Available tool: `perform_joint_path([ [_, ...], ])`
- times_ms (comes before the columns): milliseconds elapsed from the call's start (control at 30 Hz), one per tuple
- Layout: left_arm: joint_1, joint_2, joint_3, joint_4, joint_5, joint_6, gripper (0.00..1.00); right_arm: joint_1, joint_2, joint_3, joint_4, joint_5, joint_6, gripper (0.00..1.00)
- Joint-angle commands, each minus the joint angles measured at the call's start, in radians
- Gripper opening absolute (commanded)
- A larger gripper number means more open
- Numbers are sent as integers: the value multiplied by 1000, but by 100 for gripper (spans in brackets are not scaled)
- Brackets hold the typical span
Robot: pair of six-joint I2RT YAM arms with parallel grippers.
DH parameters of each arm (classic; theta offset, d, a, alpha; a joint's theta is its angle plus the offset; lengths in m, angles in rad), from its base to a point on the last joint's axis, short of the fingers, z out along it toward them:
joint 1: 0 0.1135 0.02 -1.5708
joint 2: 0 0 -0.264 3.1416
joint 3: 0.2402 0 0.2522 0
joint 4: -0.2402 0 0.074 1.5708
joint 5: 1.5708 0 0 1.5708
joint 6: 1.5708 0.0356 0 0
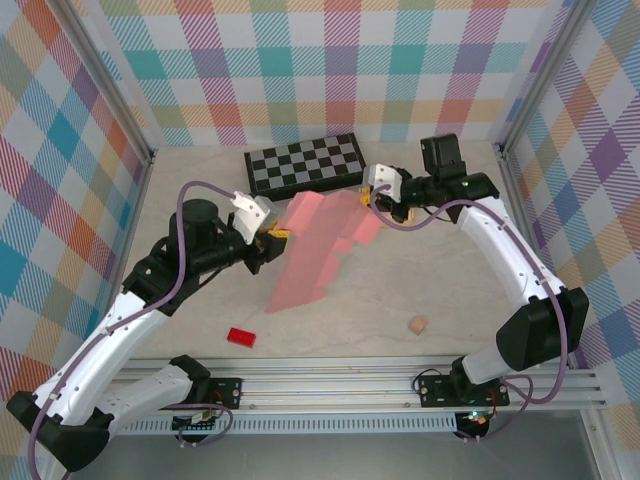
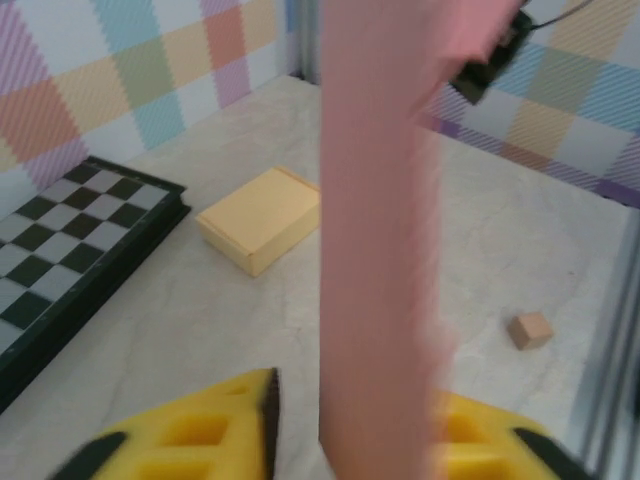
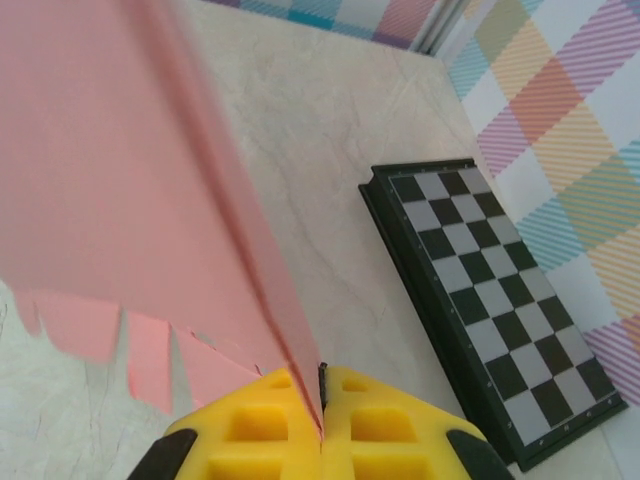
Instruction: Fold the paper box
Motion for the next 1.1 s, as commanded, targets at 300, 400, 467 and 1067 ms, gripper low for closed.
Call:
perform_joint_path([
  [300,-10,-130,-134,145,-412,-137,61,112,-67,98,-175,593,-91,0],
  [400,-10,-130,-126,146,-414,-116,61,137,-67,110,-165,649,-116,0],
  [467,-10,-122,-117,136,-411,-82,61,149,-72,126,-160,675,-128,0],
  [1067,-11,-104,-36,155,-289,-109,61,372,-67,518,-645,808,23,0],
])
